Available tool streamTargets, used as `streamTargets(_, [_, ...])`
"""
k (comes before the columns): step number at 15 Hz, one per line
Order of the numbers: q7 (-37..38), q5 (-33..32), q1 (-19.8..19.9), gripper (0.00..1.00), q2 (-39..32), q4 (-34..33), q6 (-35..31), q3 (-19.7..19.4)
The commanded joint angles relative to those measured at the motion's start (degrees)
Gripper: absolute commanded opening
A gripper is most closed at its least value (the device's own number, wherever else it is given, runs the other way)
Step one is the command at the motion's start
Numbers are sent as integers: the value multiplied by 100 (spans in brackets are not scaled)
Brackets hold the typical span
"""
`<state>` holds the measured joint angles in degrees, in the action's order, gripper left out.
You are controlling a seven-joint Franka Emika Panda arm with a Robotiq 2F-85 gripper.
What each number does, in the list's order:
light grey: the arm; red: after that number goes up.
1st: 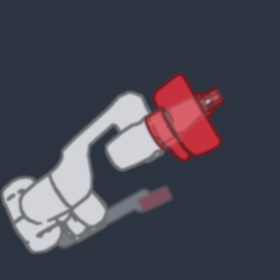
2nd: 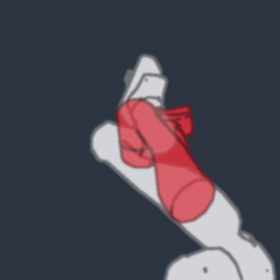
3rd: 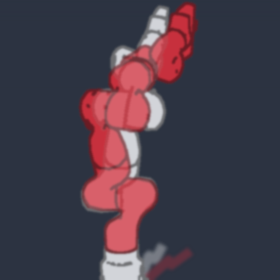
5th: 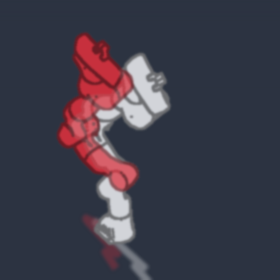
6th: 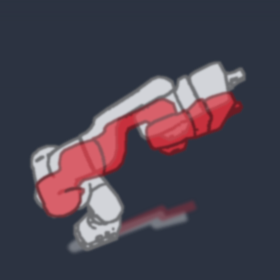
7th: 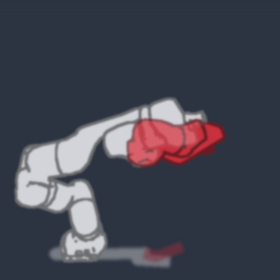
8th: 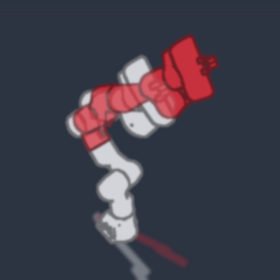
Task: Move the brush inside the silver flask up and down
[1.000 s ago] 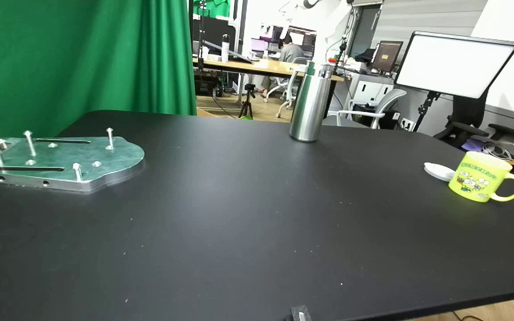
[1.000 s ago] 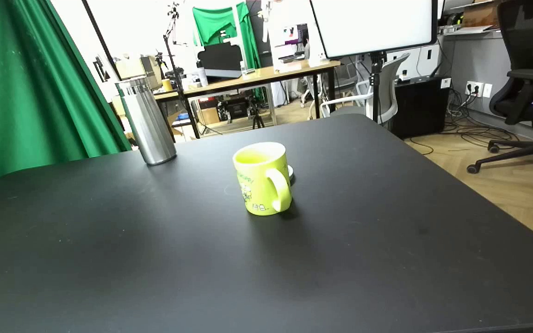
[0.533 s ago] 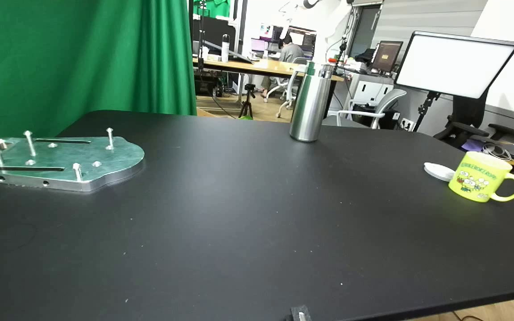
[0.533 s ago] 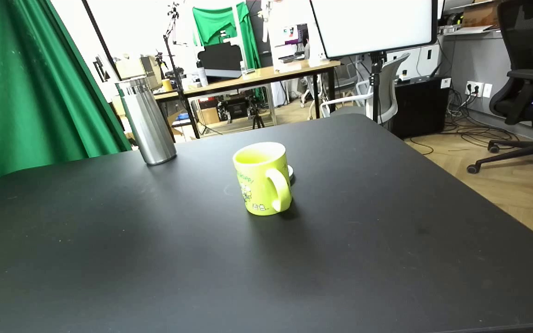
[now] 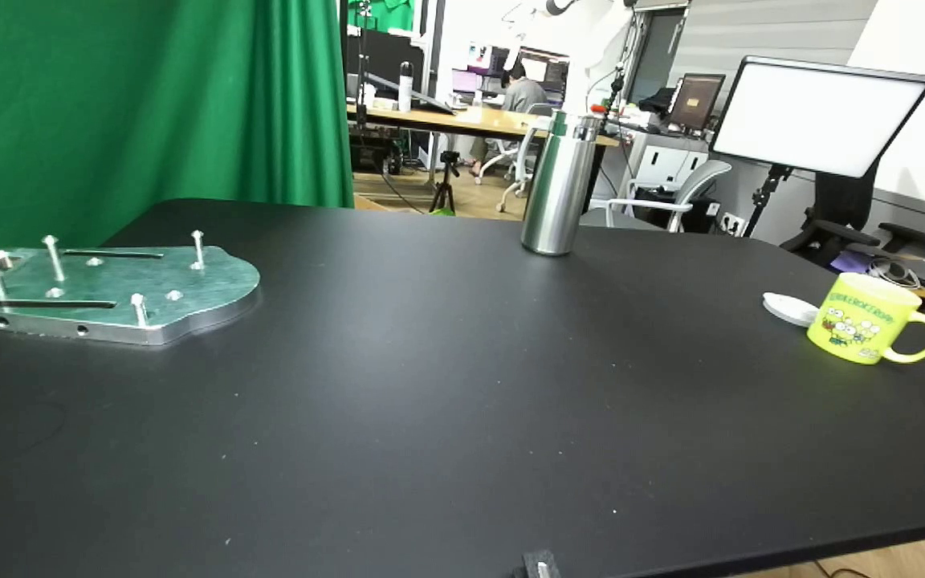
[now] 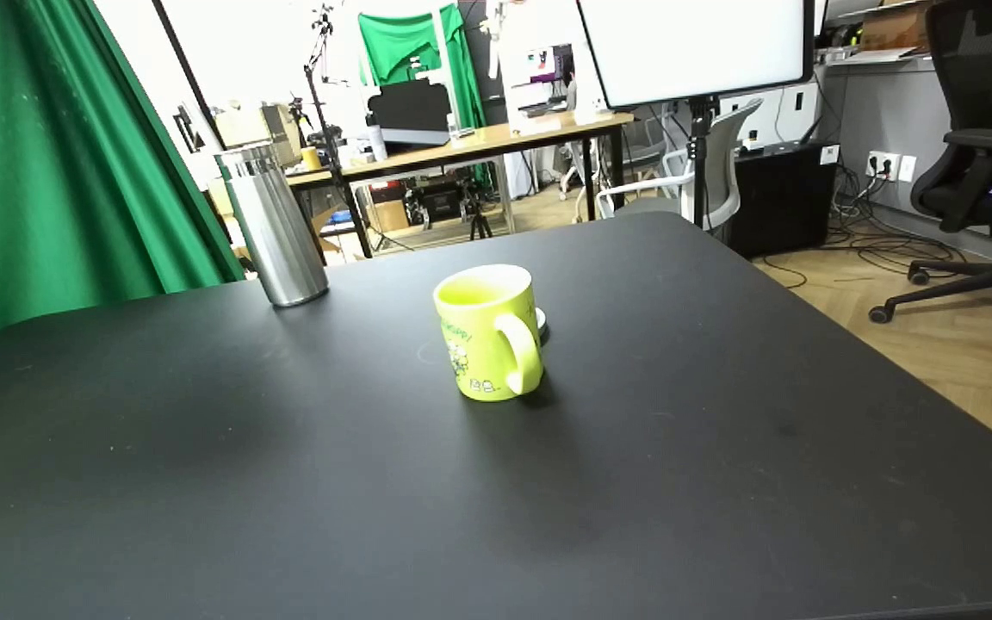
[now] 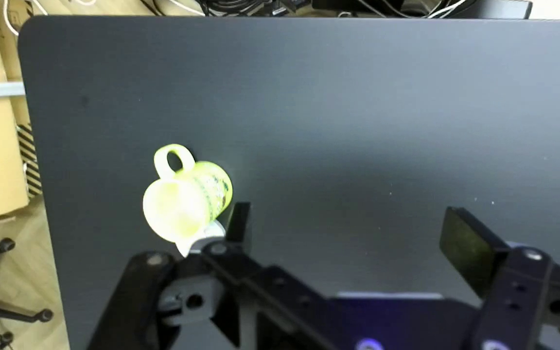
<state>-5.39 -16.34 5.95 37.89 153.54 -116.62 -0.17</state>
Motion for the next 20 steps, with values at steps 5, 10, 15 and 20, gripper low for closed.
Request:
streamTargets(5, [-1394, -41, -519, 100, -2634, -2586, -105, -83])
streamTargets(10, [-2488, 240, -662, 100, -3841, -4256, 245, -11])
streamTargets(15, [-2401, 176, -637, 100, -3808, -4084, 70, 18])
streamTargets(20, [-2412, 177, -637, 100, -3820, -4108, 83, 19])
